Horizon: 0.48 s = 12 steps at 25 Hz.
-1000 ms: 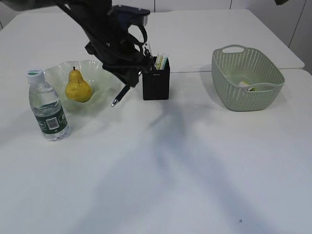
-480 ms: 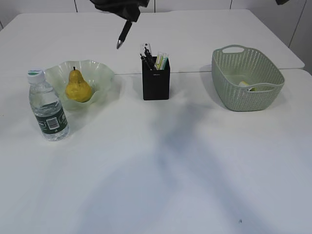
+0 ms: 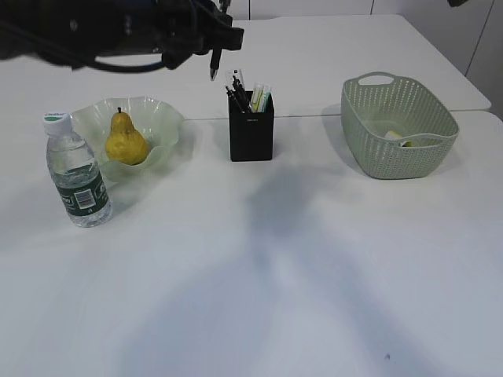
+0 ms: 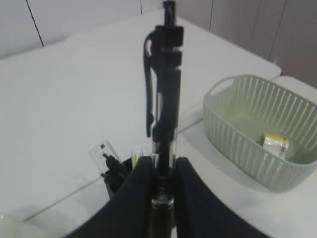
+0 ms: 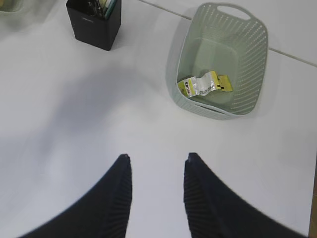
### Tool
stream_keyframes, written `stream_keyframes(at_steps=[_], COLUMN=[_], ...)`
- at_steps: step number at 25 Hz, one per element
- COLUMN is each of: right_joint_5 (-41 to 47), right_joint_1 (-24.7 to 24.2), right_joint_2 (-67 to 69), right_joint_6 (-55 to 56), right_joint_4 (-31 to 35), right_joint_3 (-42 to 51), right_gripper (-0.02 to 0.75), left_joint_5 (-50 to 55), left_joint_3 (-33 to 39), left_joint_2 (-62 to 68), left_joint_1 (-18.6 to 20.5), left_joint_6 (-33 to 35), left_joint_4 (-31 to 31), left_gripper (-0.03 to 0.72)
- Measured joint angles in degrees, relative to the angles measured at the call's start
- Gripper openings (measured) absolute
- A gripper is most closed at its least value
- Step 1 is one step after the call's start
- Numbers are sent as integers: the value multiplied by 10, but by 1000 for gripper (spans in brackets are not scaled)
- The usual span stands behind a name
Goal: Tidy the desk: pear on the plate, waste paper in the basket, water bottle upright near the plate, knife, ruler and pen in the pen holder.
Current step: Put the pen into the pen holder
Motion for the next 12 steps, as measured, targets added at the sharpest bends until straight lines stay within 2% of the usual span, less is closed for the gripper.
stream_keyframes(at_steps=[5, 12], right_joint_5=[0, 0], right_joint_1=[0, 0], right_joint_2=[0, -1], right_joint_6=[-2, -2], right_joint_4=[-9, -25], right_joint_3=[0, 0], right_gripper=[297, 297], left_joint_5=[-221, -365], left_joint_3=[100, 108], left_joint_2=[1, 70], left_joint_1=[0, -1], left_joint_6=[0, 0], left_joint_4=[0, 0], left_gripper=[64, 64])
